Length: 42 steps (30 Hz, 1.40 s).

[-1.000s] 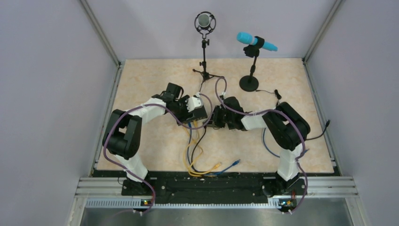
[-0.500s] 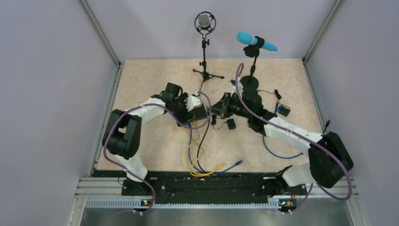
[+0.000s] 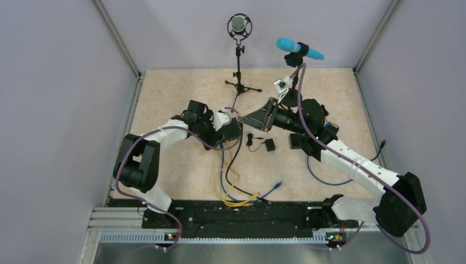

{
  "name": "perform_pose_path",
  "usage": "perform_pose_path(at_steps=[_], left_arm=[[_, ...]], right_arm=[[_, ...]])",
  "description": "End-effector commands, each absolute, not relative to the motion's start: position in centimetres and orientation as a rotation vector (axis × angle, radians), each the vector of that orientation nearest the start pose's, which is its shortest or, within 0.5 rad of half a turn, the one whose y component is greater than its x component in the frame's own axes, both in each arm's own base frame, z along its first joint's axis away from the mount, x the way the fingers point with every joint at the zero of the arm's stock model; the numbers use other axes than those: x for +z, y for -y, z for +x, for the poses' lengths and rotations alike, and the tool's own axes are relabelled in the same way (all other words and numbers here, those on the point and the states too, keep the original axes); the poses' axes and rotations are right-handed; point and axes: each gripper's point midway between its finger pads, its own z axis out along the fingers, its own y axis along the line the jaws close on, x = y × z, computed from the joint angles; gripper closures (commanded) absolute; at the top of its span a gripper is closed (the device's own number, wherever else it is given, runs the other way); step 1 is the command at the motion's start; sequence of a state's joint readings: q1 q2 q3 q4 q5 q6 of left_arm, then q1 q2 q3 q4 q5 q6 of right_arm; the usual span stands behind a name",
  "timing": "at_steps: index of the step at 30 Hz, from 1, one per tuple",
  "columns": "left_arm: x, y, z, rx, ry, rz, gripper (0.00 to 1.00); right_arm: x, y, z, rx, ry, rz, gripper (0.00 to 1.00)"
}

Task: Pull the plug from the switch port
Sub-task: Place the connector at the center of the board.

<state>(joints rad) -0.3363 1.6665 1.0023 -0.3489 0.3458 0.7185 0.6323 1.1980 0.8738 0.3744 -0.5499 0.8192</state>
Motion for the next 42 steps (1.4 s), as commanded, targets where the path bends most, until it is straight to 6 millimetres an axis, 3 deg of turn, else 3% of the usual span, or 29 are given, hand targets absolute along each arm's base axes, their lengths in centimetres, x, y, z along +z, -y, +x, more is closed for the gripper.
perform_pose_path(at_steps=[1,11,16,23,29,31,34,37,39,42], left_arm=[[8.2,15.5,36.4,-0.249,-2.029,1.223,0.01],[14.7,15.9,37.9,-0.336,-1.82,0.902,0.01],[17.2,15.1,38.0,-0.35,-1.758,0.764,0.01],[19.8,11.7,37.8,-0.248,-1.725,0.573,0.01],[22.5,8.5,37.7,-0.218,-1.659,0.381,0.01],[23.0,7.8,37.7,-0.209,-1.648,0.338,0.01],[23.3,7.3,37.7,-0.2,-1.643,0.312,0.01],[23.3,6.8,37.5,-0.181,-1.645,0.293,0.01],[23.4,6.6,37.5,-0.176,-1.641,0.286,0.01],[23.7,6.5,37.5,-0.173,-1.645,0.284,0.01]], right_arm=[[40.1,-32.4,20.8,1.713,-1.44,-0.441,1.0],[46.5,-30.4,18.7,1.737,-1.228,-0.448,1.0],[47.9,-29.9,17.9,1.788,-1.166,-0.434,1.0],[49.1,-30.2,18.0,1.891,-1.104,-0.389,1.0],[52.6,-31.3,17.4,1.95,-1.067,-0.497,1.0],[52.2,-32.2,17.8,1.972,-1.075,-0.507,1.0],[48.9,-34.2,19.4,1.964,-1.182,-0.437,1.0],[49.0,-34.9,19.5,1.859,-1.187,-0.453,1.0],[49.5,-34.9,20.4,1.674,-1.244,-0.464,1.0],[49.3,-31.6,23.0,1.326,-1.353,-0.342,1.0]])
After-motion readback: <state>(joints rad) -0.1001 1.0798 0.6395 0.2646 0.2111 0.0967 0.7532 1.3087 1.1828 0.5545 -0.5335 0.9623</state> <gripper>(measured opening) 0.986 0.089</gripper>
